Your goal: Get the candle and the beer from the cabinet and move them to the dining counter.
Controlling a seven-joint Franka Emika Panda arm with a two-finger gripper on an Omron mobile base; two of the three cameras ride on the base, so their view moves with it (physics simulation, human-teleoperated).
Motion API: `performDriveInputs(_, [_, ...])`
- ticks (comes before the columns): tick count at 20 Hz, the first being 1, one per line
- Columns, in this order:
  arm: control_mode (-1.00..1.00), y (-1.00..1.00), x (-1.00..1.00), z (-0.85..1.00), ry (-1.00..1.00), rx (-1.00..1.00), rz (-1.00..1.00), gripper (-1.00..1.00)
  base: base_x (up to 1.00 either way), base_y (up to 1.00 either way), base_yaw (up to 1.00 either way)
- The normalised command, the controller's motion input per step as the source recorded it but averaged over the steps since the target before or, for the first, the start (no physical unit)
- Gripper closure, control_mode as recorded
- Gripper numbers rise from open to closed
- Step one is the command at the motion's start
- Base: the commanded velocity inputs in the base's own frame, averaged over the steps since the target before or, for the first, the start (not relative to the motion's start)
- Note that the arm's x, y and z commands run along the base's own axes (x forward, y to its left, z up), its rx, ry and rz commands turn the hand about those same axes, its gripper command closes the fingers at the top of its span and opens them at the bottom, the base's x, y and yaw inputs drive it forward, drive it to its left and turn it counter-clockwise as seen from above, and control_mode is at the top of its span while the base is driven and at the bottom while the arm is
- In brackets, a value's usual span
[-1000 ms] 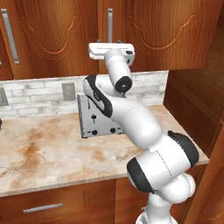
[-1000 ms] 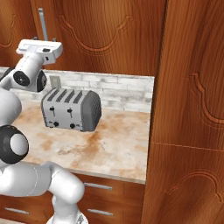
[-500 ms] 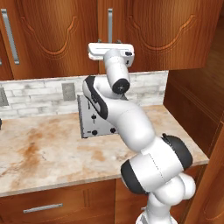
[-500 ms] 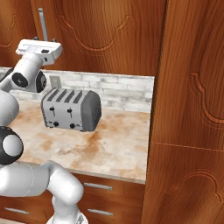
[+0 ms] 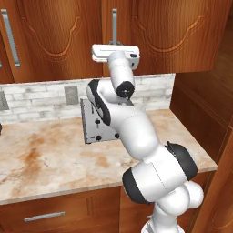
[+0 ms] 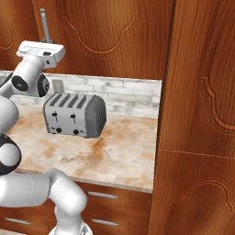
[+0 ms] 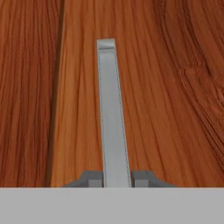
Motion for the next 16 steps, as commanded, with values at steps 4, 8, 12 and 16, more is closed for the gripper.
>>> performDriveInputs(4, [-1.00,0.00,0.12,0.02,0.07,0.00,0.02,1.00,0.00,0.00,0.00])
performDriveInputs(8, [-1.00,0.00,0.05,0.22,0.14,-0.02,0.00,1.00,0.00,0.00,0.00])
performDriveInputs(12, [-1.00,-0.08,-0.01,0.34,0.11,-0.04,-0.01,1.00,0.00,0.00,0.00])
performDriveInputs(16, [-1.00,-0.26,-0.24,0.34,0.09,-0.04,-0.15,1.00,0.00,0.00,0.00])
